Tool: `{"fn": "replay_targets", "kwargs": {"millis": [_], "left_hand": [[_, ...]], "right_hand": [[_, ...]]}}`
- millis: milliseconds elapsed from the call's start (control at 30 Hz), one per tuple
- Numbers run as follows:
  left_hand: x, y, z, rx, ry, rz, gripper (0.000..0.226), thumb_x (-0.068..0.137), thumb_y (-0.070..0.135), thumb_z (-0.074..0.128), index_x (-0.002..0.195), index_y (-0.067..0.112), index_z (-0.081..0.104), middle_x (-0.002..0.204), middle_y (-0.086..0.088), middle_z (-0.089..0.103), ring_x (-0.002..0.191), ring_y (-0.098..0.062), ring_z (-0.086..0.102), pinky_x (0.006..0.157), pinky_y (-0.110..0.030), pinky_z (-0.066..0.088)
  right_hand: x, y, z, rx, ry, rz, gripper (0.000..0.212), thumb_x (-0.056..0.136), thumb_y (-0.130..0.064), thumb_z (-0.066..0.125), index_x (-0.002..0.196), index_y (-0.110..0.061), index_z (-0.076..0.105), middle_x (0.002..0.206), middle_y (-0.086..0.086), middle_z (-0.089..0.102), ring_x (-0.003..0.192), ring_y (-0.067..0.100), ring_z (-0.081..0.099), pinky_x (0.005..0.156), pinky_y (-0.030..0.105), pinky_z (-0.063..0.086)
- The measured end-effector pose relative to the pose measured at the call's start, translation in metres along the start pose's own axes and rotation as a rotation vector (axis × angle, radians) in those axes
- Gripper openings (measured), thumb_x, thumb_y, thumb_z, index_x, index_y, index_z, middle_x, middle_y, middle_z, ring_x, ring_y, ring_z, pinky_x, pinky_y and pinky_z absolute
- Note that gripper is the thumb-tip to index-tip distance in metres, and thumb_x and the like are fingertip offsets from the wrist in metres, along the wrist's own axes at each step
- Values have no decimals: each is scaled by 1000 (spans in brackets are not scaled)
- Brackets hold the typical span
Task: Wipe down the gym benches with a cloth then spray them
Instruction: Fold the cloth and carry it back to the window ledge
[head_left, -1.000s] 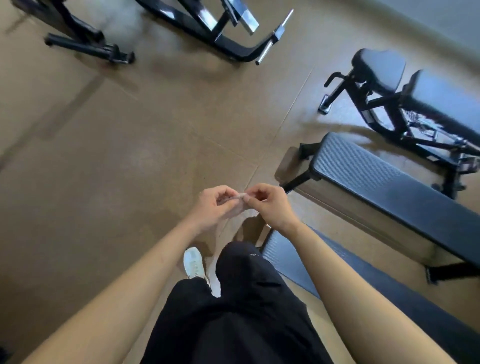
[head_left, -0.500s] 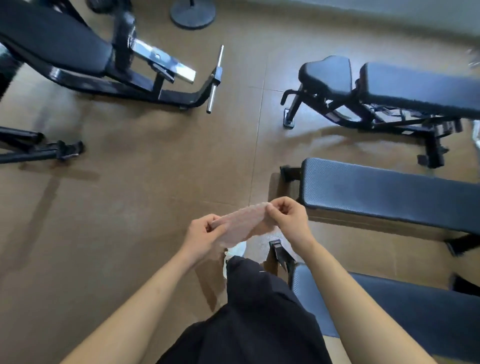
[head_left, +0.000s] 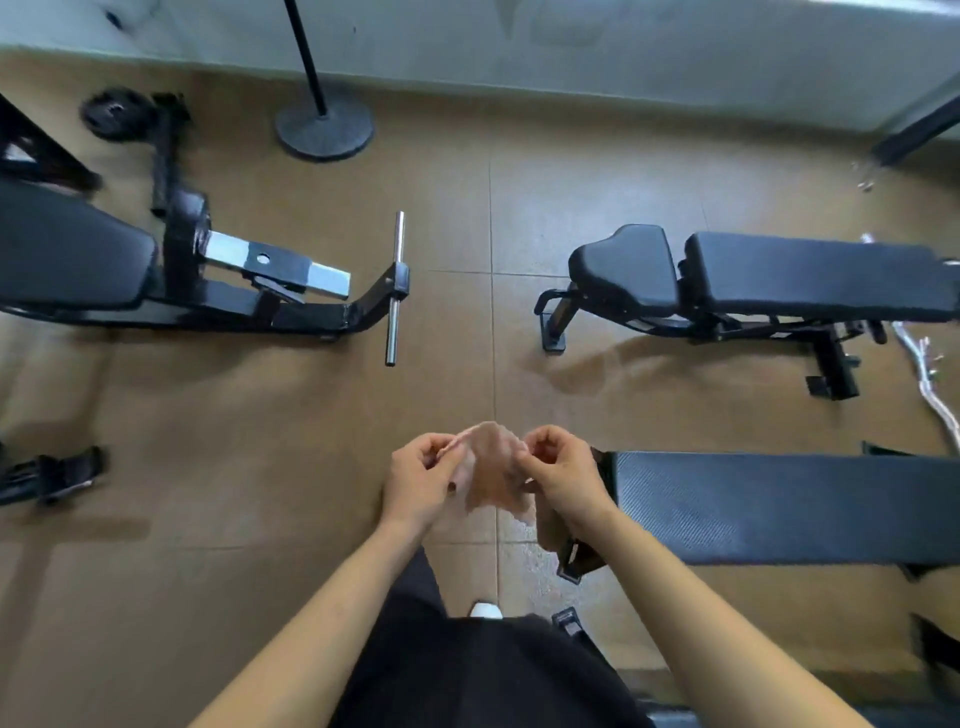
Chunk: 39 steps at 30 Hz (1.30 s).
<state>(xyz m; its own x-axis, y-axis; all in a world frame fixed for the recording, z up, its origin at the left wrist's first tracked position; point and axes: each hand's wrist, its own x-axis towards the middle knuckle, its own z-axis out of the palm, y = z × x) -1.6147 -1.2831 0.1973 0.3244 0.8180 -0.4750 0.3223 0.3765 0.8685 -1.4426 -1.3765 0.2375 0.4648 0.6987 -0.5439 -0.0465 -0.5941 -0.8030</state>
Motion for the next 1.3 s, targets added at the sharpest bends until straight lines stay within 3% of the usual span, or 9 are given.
{"fn": "replay_targets", "kwargs": {"millis": [133, 267, 600, 700, 800, 967, 1133, 1233, 1300], "left_hand": [[84, 41, -7, 63, -196, 23, 6, 95, 22, 72, 99, 24, 76, 90, 4, 78, 90, -19, 73, 84, -46, 61], [158, 95, -10, 156, -364, 44, 21, 89, 20, 77, 110, 18, 75, 99, 1, 78, 94, -13, 73, 85, -36, 60], [354, 219, 53, 418, -529, 218, 45, 75, 31, 90, 116, 28, 71, 98, 8, 74, 88, -6, 70, 76, -22, 57], [412, 263, 86, 463, -525, 246, 44, 77, 33, 88, 117, 30, 71, 99, 10, 75, 90, -7, 71, 79, -27, 60], [468, 311, 118, 423, -482, 235, 25, 87, 27, 82, 111, 25, 74, 95, 8, 76, 86, -4, 70, 76, -23, 56], [552, 381, 157, 320, -463, 215, 12, 93, 18, 74, 101, 26, 75, 90, 0, 79, 84, -11, 74, 75, -28, 56], [655, 434, 187, 212, -403, 211, 18, 87, 35, 72, 100, 23, 78, 93, -18, 75, 84, -26, 68, 83, -42, 54], [726, 465, 201, 162, -414, 162, 11, 95, 15, 70, 101, 7, 75, 88, -14, 75, 84, -17, 66, 83, -38, 53], [774, 493, 213, 138, -394, 146, 8, 95, 4, 69, 93, 10, 74, 79, 1, 73, 77, -10, 66, 78, -31, 54]], "right_hand": [[65, -55, 22, 72, 2, 21, 20, 93, -12, 69, 111, -20, 66, 100, 5, 73, 94, 21, 73, 77, 36, 63], [123, -105, 27, 172, 14, 47, 24, 95, -18, 70, 118, -20, 67, 101, 7, 76, 91, 22, 74, 75, 33, 61], [317, -196, -43, 462, 21, 76, 28, 95, -6, 67, 121, -15, 67, 110, 31, 68, 92, 42, 70, 85, 64, 53], [383, -227, -82, 528, -45, 87, 37, 96, -7, 64, 132, -14, 61, 114, 33, 65, 92, 49, 64, 81, 55, 55], [440, -265, -124, 555, -111, 64, 40, 98, -7, 60, 137, -16, 58, 117, 34, 63, 90, 41, 60, 74, 39, 57], [533, -327, -182, 408, -160, 25, 51, 100, -11, 59, 148, -24, 46, 110, 21, 65, 94, 26, 69, 80, 31, 60], [640, -384, -216, 225, -142, -39, 29, 99, -24, 63, 128, -22, 65, 108, 14, 66, 104, 22, 67, 76, 24, 58], [710, -417, -231, 176, -85, -30, 19, 98, -22, 65, 111, -8, 68, 98, 11, 66, 91, 16, 64, 66, 18, 50], [757, -441, -242, 169, -41, -15, 9, 96, -19, 67, 98, -10, 68, 90, 9, 65, 83, 12, 62, 64, 20, 47]]}}
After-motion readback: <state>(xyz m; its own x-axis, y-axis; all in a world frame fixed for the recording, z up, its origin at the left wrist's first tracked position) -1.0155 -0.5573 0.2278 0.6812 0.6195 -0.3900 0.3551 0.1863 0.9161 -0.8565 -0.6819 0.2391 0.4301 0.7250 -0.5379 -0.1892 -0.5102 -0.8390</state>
